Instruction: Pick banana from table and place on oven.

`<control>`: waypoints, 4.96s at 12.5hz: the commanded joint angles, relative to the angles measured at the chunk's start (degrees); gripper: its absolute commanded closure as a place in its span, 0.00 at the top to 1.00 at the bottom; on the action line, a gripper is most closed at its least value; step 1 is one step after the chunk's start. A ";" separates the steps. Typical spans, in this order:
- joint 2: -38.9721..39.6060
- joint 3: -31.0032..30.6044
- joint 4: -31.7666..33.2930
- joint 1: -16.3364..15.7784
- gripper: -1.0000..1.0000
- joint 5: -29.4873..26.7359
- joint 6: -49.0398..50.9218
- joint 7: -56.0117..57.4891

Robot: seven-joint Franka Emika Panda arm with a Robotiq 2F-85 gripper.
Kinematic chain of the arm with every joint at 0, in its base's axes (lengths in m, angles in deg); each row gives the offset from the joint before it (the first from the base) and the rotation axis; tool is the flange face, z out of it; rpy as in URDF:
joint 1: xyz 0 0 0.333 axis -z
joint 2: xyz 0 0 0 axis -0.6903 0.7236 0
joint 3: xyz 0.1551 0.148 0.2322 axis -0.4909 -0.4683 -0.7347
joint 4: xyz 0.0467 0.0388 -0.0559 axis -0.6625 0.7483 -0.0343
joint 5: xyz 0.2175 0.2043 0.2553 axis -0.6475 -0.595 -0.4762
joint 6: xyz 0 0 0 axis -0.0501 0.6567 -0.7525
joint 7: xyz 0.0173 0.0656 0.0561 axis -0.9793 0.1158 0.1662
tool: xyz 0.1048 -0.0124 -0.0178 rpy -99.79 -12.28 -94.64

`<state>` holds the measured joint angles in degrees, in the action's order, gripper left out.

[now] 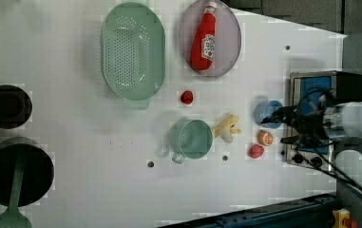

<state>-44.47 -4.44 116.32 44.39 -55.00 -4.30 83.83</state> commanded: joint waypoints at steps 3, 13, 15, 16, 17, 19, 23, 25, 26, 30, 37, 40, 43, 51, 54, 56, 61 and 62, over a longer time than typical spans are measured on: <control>6.53 -0.81 1.41 0.28 1.00 -0.12 -11.80 -2.26; 20.03 -2.89 3.54 -0.38 1.00 -0.15 -26.76 -11.17; 21.40 -2.96 3.65 -0.37 0.85 -0.15 -27.95 -11.17; 21.77 -3.10 3.85 -0.37 0.71 -0.15 -28.71 -11.16; 21.82 -3.24 3.97 -0.37 0.59 -0.15 -29.79 -11.16; 21.81 -3.35 4.00 -0.38 0.36 -0.15 -30.83 -11.17; 20.15 -3.39 4.01 -0.36 0.25 -0.15 -30.84 -11.17; 16.61 -3.43 3.47 -0.37 0.25 -0.15 -30.80 -11.16; 14.00 -3.43 2.96 -0.37 0.25 -0.15 -30.28 -11.16; 1.64 -3.15 0.52 -0.23 0.25 -0.15 -19.38 -11.16; -10.49 -0.28 -16.37 0.19 0.25 -0.15 16.94 -10.76; -10.10 3.32 -24.43 0.33 0.25 -0.14 25.51 -8.80; -7.73 9.09 -28.22 0.81 0.25 -0.08 25.48 1.79; 4.36 30.26 -32.05 1.99 0.25 -0.09 16.85 34.02; 9.48 36.67 -32.04 2.35 0.25 -0.14 11.23 41.69; 12.32 39.04 -32.04 2.60 0.25 -0.42 9.81 45.30; 14.86 39.40 -31.51 3.67 0.72 -3.26 6.58 47.88; 14.90 39.25 -31.26 3.66 0.83 -3.31 6.57 47.91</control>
<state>-27.93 35.82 87.22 49.54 -57.31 2.60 129.06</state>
